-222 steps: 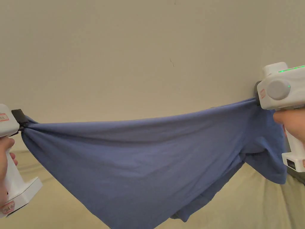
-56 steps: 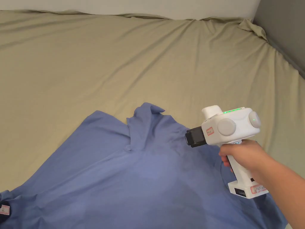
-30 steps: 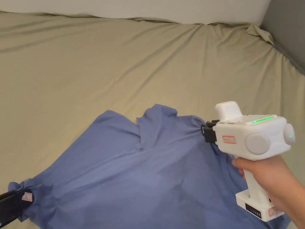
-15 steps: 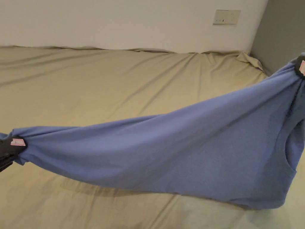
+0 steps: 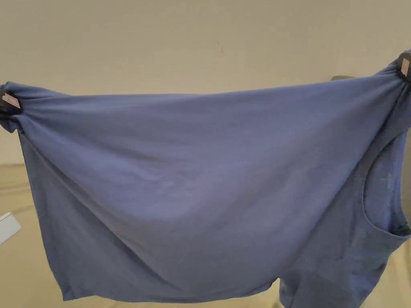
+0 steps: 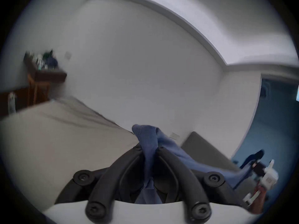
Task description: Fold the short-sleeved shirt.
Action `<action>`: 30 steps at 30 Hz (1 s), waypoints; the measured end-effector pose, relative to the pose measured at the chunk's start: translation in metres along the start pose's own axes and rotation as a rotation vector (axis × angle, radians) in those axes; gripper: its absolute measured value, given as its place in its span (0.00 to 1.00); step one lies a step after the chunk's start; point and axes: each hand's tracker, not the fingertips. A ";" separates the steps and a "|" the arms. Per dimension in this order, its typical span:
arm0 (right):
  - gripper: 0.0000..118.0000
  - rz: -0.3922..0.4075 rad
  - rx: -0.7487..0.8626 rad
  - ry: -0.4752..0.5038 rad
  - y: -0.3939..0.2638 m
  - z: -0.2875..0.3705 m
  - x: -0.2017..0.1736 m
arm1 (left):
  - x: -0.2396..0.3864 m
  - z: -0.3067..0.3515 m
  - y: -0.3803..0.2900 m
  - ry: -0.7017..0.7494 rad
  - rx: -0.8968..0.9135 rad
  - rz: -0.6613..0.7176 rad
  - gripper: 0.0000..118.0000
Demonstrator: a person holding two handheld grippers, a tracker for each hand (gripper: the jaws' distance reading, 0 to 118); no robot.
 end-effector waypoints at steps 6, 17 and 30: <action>0.06 0.108 -0.077 -0.057 0.027 -0.067 -0.014 | 0.008 -0.025 0.037 0.029 0.022 0.062 0.06; 0.05 -0.053 -0.209 -0.020 0.061 -0.164 -0.012 | 0.013 -0.076 0.075 0.148 -0.001 0.002 0.06; 0.05 -0.033 -0.332 0.016 -0.003 -0.262 -0.061 | -0.038 -0.197 -0.006 0.235 -0.160 0.010 0.06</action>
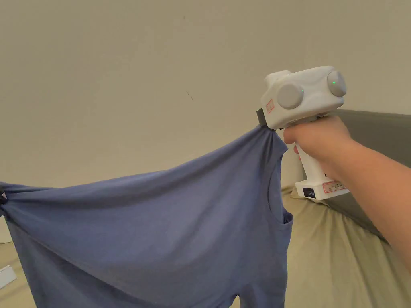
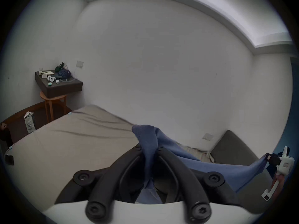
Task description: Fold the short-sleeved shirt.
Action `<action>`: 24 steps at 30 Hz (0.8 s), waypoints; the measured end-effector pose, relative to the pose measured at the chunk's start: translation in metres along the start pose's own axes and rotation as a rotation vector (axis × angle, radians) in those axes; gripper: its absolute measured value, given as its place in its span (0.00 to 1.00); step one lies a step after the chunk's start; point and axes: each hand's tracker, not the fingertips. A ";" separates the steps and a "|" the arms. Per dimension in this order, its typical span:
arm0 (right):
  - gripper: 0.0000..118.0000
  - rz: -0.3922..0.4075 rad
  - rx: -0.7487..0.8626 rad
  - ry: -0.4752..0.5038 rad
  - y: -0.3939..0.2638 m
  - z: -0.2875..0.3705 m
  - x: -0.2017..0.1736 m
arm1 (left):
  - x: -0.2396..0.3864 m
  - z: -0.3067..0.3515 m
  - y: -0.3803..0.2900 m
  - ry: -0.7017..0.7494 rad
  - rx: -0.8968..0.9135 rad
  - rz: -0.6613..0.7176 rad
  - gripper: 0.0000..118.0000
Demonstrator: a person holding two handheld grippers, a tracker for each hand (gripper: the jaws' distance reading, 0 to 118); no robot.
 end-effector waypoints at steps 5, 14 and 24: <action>0.05 -0.001 -0.108 0.011 -0.059 -0.048 -0.010 | -0.025 -0.043 -0.059 0.003 -0.120 0.056 0.06; 0.05 -0.070 -0.234 0.100 -0.187 -0.100 -0.024 | -0.071 -0.069 -0.157 0.048 -0.277 0.087 0.06; 0.05 -0.191 -0.276 0.167 -0.297 -0.040 -0.008 | -0.104 -0.011 -0.229 -0.015 -0.392 0.070 0.06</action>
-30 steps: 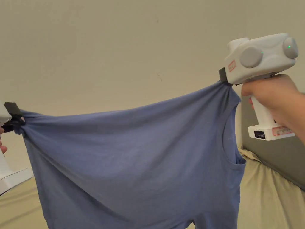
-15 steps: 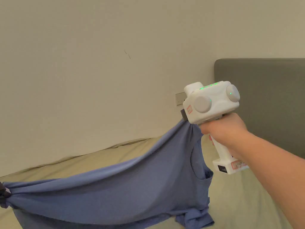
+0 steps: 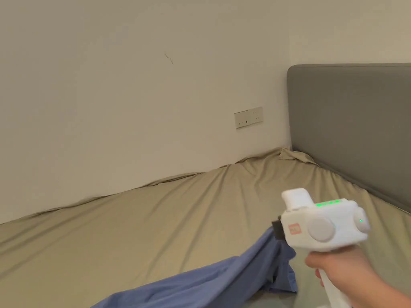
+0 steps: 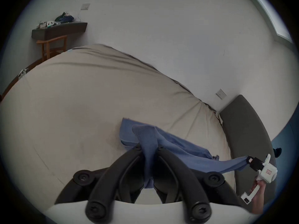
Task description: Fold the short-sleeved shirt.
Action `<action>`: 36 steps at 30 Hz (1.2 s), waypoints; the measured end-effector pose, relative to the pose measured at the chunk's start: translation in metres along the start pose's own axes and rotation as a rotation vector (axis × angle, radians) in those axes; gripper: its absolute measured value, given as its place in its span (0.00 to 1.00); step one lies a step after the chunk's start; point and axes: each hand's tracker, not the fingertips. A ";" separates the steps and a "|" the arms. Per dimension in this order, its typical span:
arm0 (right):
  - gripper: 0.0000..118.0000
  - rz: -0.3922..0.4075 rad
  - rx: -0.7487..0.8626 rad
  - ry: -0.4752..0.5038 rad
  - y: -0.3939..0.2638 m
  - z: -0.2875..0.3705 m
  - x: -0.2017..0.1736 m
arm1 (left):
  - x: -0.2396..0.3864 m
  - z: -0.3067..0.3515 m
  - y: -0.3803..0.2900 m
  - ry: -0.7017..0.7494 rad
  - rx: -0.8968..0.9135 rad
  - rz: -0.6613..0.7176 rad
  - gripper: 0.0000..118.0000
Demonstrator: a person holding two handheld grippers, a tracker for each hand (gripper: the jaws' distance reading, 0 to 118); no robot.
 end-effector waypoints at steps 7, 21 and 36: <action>0.05 0.054 0.036 0.063 -0.060 0.075 0.017 | -0.032 0.059 -0.042 -0.066 -0.008 -0.010 0.06; 0.04 0.139 -0.105 0.070 -0.180 0.200 0.039 | -0.096 0.147 -0.142 -0.090 -0.073 -0.003 0.06; 0.04 0.114 -0.371 0.008 -0.288 0.227 0.058 | -0.143 0.164 -0.225 -0.062 -0.235 -0.040 0.06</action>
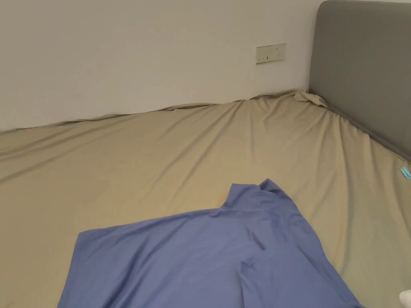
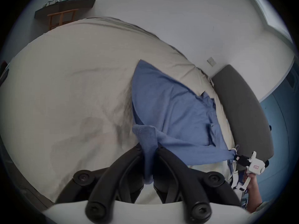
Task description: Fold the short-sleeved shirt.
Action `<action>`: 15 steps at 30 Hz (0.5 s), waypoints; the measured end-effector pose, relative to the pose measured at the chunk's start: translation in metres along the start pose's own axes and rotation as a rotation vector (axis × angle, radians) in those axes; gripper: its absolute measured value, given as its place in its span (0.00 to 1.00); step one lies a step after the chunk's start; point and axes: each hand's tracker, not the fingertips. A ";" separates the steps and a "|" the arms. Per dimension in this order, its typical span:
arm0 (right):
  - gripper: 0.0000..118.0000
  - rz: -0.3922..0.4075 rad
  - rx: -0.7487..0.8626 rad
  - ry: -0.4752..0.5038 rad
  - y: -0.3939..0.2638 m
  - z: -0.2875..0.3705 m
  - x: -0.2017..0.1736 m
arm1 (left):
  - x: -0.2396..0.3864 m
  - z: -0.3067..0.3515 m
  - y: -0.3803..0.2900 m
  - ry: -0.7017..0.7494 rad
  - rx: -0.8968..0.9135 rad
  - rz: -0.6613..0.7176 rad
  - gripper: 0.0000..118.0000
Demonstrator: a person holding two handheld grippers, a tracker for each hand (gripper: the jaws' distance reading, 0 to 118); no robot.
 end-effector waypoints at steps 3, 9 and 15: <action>0.04 0.011 -0.074 -0.021 -0.011 -0.013 0.000 | -0.018 -0.018 -0.011 0.067 -0.067 -0.041 0.06; 0.04 -0.002 -0.144 -0.037 -0.025 -0.040 0.004 | -0.044 -0.047 -0.023 0.098 -0.133 0.015 0.06; 0.04 -0.005 -0.168 -0.049 -0.030 -0.056 0.007 | -0.050 -0.058 -0.022 0.142 -0.147 -0.066 0.06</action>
